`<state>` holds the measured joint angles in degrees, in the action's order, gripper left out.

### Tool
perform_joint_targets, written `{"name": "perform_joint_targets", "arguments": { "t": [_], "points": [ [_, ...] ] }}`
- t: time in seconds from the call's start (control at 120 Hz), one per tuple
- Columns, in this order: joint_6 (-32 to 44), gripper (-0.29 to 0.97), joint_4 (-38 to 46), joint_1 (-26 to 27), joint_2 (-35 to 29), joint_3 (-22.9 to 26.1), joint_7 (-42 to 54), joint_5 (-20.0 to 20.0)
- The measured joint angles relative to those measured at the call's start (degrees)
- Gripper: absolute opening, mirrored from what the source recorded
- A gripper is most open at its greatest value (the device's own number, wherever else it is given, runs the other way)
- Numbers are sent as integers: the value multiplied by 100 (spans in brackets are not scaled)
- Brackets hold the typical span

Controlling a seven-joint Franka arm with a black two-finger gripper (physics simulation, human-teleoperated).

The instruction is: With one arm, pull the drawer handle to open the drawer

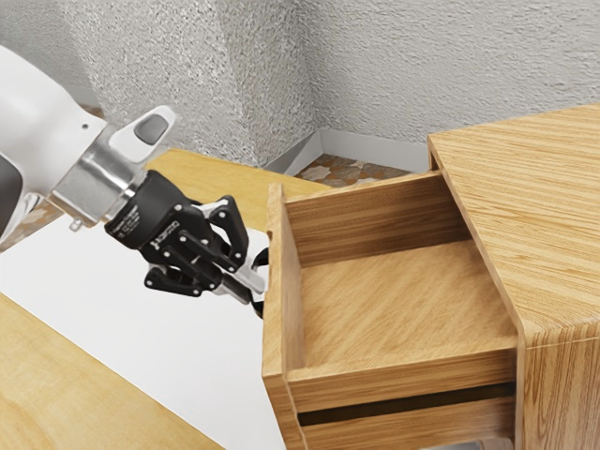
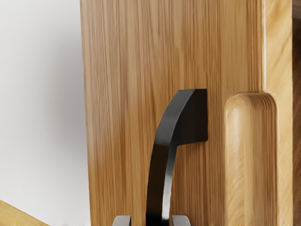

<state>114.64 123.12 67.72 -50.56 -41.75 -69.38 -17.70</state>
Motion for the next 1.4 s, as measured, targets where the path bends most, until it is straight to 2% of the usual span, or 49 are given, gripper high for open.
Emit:
{"name": "perform_joint_targets", "arguments": {
  "t": [0.783,1.4],
  "points": [
    [-329,1,204,-398,-448,122,11,2],
    [-861,1,235,-624,-851,235,19,0]
  ]
}}
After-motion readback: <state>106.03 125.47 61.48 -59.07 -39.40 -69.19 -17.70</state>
